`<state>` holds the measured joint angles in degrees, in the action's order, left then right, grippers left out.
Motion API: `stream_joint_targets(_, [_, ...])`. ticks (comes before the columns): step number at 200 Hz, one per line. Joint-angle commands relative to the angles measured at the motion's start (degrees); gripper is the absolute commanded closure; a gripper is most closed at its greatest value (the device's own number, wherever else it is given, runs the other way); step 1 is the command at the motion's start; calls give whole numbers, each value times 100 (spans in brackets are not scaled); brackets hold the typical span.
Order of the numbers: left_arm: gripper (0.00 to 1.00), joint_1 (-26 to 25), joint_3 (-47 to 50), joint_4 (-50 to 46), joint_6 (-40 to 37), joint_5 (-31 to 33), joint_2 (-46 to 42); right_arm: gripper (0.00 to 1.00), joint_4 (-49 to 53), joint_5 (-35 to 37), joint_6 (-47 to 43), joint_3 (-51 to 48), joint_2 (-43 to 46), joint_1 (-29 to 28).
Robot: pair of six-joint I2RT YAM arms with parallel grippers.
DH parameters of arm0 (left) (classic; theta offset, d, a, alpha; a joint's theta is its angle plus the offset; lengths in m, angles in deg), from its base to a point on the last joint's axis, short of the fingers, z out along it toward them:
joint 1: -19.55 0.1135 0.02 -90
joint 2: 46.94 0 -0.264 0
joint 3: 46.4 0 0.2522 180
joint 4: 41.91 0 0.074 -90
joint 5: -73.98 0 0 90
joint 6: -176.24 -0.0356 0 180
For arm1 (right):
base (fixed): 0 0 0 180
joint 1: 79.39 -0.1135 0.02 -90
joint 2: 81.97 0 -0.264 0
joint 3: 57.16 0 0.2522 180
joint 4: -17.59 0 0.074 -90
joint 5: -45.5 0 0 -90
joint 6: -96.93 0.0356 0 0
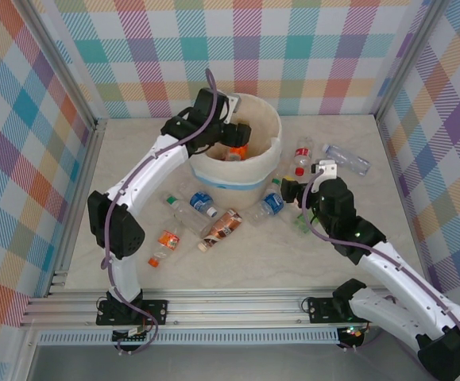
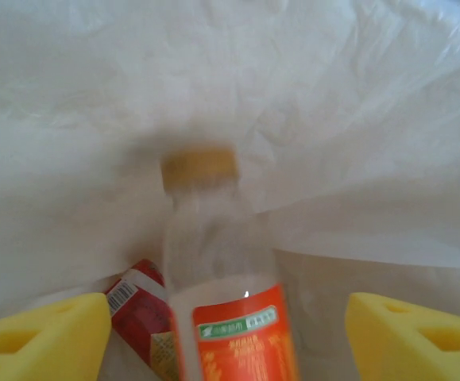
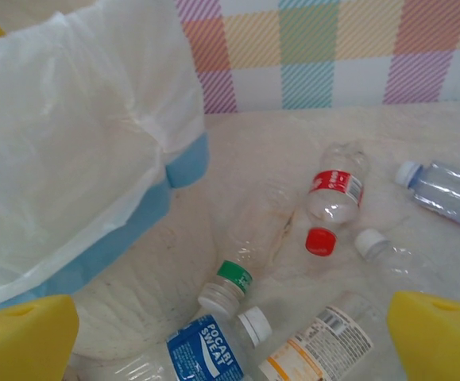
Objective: Put the plastic bottles in the bin
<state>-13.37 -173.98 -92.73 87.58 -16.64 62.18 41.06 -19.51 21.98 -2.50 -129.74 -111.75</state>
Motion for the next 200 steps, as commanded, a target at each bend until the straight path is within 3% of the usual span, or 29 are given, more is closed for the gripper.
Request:
stream_joint_targets(1, [17,-56,-240,-97,71,-492,-144,0,579,366,676,-99,76,178])
stream_joint_targets(23, [12,-56,-93,89,227,-1053,-341,0,839,334,1173,-259,84,363])
stream_joint_targets(53, [4,-55,151,348,437,-1207,-706,0,1111,52,1974,-498,19,699])
stream_joint_targets(61, [0,-56,242,424,486,-1249,-841,0,1161,-209,2185,-561,-31,882])
stream_joint_targets(102, [0,-56,1112,1163,832,-1323,-1819,0,1000,-1868,2939,-812,-753,1766])
stream_joint_targets(149, [0,-56,3560,3015,1863,-548,-3753,0,1133,-1624,3305,-404,-1991,1808])
stream_joint_targets(200, [0,-47,4750,2431,2108,1425,-5181,1,1054,-1270,3724,-314,-2690,1802])
